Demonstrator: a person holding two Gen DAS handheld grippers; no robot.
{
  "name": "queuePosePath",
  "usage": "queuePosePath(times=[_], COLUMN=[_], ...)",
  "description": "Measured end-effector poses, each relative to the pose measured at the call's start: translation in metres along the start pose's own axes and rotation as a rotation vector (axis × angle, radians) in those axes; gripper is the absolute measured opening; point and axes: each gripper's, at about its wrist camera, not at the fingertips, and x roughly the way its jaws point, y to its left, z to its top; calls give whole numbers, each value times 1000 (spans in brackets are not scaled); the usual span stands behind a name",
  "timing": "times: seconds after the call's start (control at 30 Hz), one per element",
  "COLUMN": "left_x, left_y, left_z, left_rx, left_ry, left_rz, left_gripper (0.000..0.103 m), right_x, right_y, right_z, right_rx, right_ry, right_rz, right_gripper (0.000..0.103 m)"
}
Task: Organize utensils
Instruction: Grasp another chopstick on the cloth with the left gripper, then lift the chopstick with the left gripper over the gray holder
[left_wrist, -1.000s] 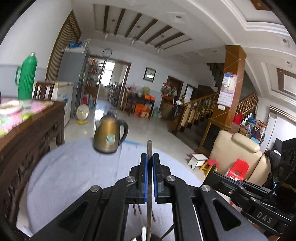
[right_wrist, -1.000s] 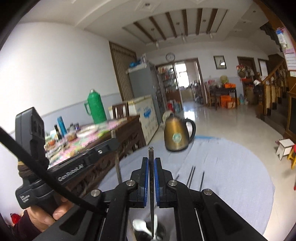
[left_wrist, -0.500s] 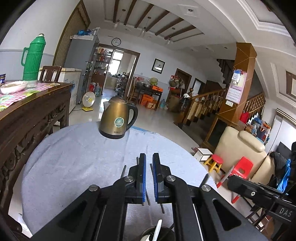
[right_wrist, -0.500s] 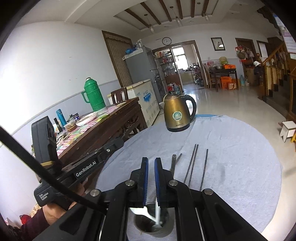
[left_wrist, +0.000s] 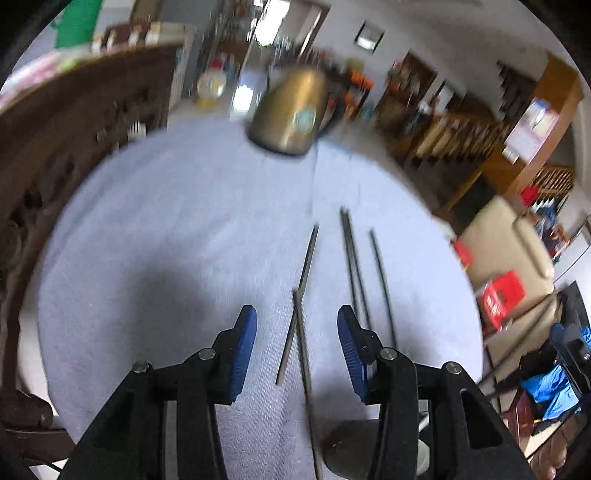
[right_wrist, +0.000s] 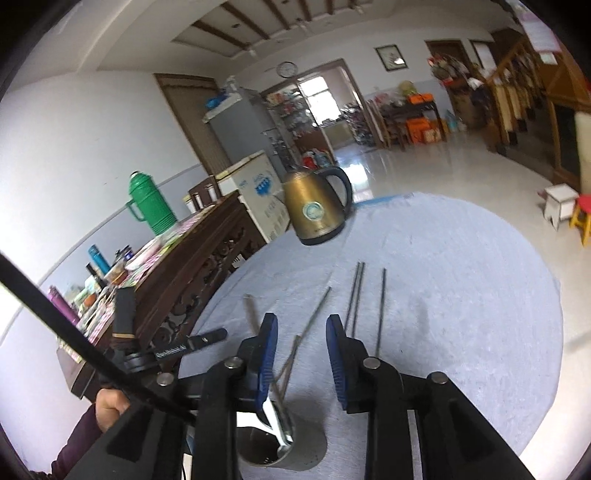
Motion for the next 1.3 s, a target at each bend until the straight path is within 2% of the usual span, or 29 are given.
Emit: queuePosePath(times=[0.17,0.37,0.43,0.47,0.53,0.57,0.6,0.67,0.83,0.97,1.07,1.2,1.3], left_x=[56,122,136,142,144,144,142,130,67,-12,-85,-156,-203], left_y=[-6,-26,-31,-32,-35,-37,-37,-38,-45,-52,-65,-87,-102], left_z=[9,19,19,18,17,15,14,14,20,26,26,38,33], left_rx=[7,46,72,86,111,132,136,145,159,141,140,157,177], left_ry=[127,240,262,277,264,269,267,230,86,-73,-217,-361,-460], left_rz=[33,141,153,166,191,177,173,183,131,66,6,-40,-68], left_gripper=[46,46,39,28,14,7,7,7,6,5,5,5,5], right_x=[18,31,31,30,29,28,27,26,21,14,10,2,-4], right_y=[-34,-78,-89,-95,-102,-103,-106,-105,-90,-78,-73,-66,-65], right_z=[-15,-34,-38,-41,-44,-45,-47,-49,-45,-44,-44,-44,-44], right_rx=[82,189,209,219,238,244,251,250,215,197,199,195,195], right_ry=[52,115,126,128,133,132,131,129,105,83,75,58,42], right_rz=[-38,-72,-85,-92,-97,-98,-97,-92,-78,-63,-51,-47,-43], right_gripper=[30,30,30,30,30,30,30,30,30,30,30,30,30])
